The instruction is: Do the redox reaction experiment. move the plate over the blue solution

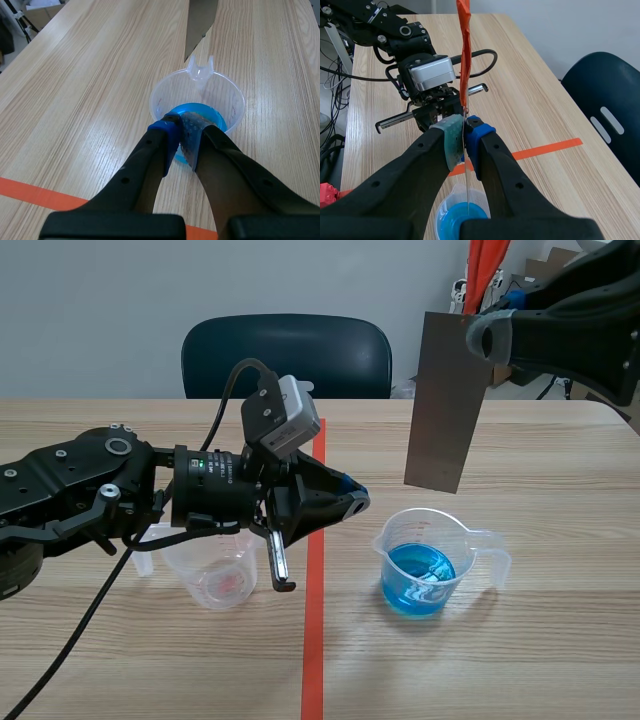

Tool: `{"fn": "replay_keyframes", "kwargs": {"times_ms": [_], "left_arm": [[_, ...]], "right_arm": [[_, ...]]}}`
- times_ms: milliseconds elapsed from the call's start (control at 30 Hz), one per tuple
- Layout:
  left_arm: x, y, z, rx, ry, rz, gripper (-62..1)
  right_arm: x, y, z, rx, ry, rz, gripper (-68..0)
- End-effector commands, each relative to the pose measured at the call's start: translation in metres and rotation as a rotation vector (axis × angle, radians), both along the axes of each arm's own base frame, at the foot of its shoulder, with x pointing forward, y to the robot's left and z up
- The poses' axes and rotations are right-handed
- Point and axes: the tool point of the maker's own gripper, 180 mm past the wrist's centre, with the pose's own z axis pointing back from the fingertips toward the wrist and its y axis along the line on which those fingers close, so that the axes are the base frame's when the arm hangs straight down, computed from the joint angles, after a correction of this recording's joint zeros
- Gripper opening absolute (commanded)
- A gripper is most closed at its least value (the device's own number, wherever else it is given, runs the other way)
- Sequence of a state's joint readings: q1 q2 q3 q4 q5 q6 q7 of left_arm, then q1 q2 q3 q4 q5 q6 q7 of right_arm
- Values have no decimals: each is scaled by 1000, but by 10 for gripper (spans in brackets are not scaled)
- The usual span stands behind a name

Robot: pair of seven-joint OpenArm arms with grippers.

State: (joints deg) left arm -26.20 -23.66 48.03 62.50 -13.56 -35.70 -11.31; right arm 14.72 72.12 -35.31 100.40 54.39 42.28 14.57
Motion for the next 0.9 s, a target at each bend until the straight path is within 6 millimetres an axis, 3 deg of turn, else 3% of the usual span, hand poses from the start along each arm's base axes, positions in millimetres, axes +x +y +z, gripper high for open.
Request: {"fn": "replay_keyframes", "kwargs": {"times_ms": [0,867], "left_arm": [[3,-3,12,-35,-16,-2,-583],[3,-4,12,-36,-16,-3,-583]], "right_arm": [[1,0,18,20,-43,11,-669],[1,0,16,10,-48,13,-669]]}}
